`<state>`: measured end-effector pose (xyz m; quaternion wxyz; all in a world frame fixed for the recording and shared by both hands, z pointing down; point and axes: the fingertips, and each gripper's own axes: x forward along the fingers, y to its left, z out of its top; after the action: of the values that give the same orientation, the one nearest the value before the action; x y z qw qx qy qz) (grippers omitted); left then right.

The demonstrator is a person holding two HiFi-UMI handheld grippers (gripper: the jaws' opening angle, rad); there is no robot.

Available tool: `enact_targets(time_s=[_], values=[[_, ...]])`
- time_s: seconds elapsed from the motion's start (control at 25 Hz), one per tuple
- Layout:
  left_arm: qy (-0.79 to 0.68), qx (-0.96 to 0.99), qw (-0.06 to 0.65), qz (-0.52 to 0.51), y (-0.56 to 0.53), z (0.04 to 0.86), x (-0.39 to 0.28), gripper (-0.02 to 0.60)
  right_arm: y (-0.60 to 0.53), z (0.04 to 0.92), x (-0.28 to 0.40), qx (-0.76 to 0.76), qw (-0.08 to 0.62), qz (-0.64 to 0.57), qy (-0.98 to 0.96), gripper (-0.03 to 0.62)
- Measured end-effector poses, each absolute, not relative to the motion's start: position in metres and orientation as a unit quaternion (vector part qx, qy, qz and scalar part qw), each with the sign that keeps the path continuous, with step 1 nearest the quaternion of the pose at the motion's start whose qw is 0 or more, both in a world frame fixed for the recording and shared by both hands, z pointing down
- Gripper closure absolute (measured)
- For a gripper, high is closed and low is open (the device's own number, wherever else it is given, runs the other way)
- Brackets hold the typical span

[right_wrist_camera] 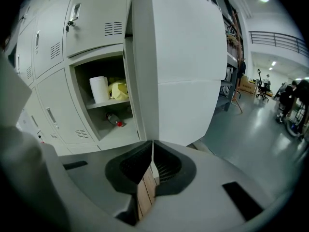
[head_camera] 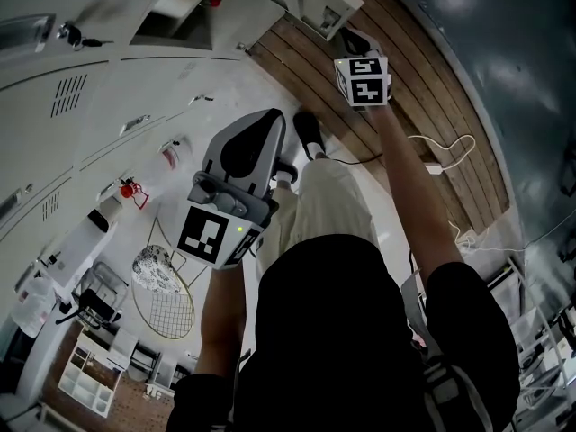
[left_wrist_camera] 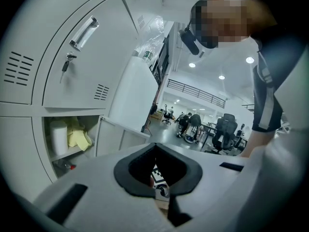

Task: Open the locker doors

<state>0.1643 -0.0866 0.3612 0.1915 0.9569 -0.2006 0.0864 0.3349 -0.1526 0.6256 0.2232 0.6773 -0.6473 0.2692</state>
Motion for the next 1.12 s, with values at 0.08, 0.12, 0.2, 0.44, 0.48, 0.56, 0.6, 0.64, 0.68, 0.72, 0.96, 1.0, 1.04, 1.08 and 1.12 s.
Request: enact_targets(time_s=[0.08, 0.12, 0.2, 0.44, 0.48, 0.56, 0.6, 0.64, 0.68, 0.72, 0.96, 1.0, 1.04, 1.08, 1.12], values=[[-0.201, 0.956, 0.192, 0.088, -0.087, 0.362, 0.165, 0.563, -0.154, 0.626, 0.339, 0.68, 0.222, 0.269, -0.645, 0.588], [-0.202, 0.957, 0.191, 0.087, -0.088, 0.361, 0.165, 0.565, -0.154, 0.626, 0.34, 0.682, 0.222, 0.268, -0.643, 0.586], [-0.204, 0.957, 0.187, 0.086, -0.089, 0.361, 0.164, 0.563, -0.155, 0.626, 0.343, 0.686, 0.22, 0.266, -0.64, 0.588], [-0.201, 0.958, 0.179, 0.094, -0.085, 0.36, 0.157, 0.563, -0.148, 0.614, 0.344, 0.701, 0.21, 0.26, -0.63, 0.586], [-0.199, 0.959, 0.178, 0.094, -0.084, 0.36, 0.156, 0.563, -0.144, 0.608, 0.343, 0.703, 0.209, 0.258, -0.629, 0.586], [-0.194, 0.961, 0.174, 0.092, -0.08, 0.358, 0.151, 0.563, -0.136, 0.594, 0.336, 0.705, 0.206, 0.251, -0.63, 0.586], [-0.192, 0.962, 0.173, 0.091, -0.078, 0.357, 0.148, 0.563, -0.131, 0.586, 0.331, 0.705, 0.202, 0.248, -0.633, 0.586], [-0.189, 0.963, 0.171, 0.088, -0.076, 0.355, 0.145, 0.565, -0.126, 0.576, 0.326, 0.705, 0.196, 0.244, -0.636, 0.586], [-0.186, 0.964, 0.171, 0.085, -0.072, 0.352, 0.143, 0.563, -0.12, 0.565, 0.321, 0.705, 0.192, 0.24, -0.64, 0.587], [-0.182, 0.965, 0.171, 0.083, -0.068, 0.347, 0.14, 0.563, -0.114, 0.554, 0.315, 0.704, 0.188, 0.234, -0.643, 0.588], [-0.167, 0.97, 0.165, 0.058, -0.045, 0.323, 0.1, 0.563, -0.071, 0.486, 0.266, 0.709, 0.16, 0.206, -0.655, 0.588], [-0.165, 0.971, 0.165, 0.058, -0.041, 0.322, 0.092, 0.564, -0.063, 0.476, 0.257, 0.71, 0.156, 0.205, -0.655, 0.588], [-0.163, 0.971, 0.164, 0.06, -0.037, 0.322, 0.085, 0.563, -0.055, 0.466, 0.249, 0.711, 0.152, 0.204, -0.655, 0.588], [-0.16, 0.972, 0.162, 0.062, -0.034, 0.322, 0.079, 0.563, -0.048, 0.456, 0.24, 0.712, 0.148, 0.203, -0.656, 0.588], [-0.157, 0.973, 0.159, 0.061, -0.031, 0.321, 0.073, 0.564, -0.041, 0.446, 0.232, 0.711, 0.143, 0.201, -0.658, 0.588]])
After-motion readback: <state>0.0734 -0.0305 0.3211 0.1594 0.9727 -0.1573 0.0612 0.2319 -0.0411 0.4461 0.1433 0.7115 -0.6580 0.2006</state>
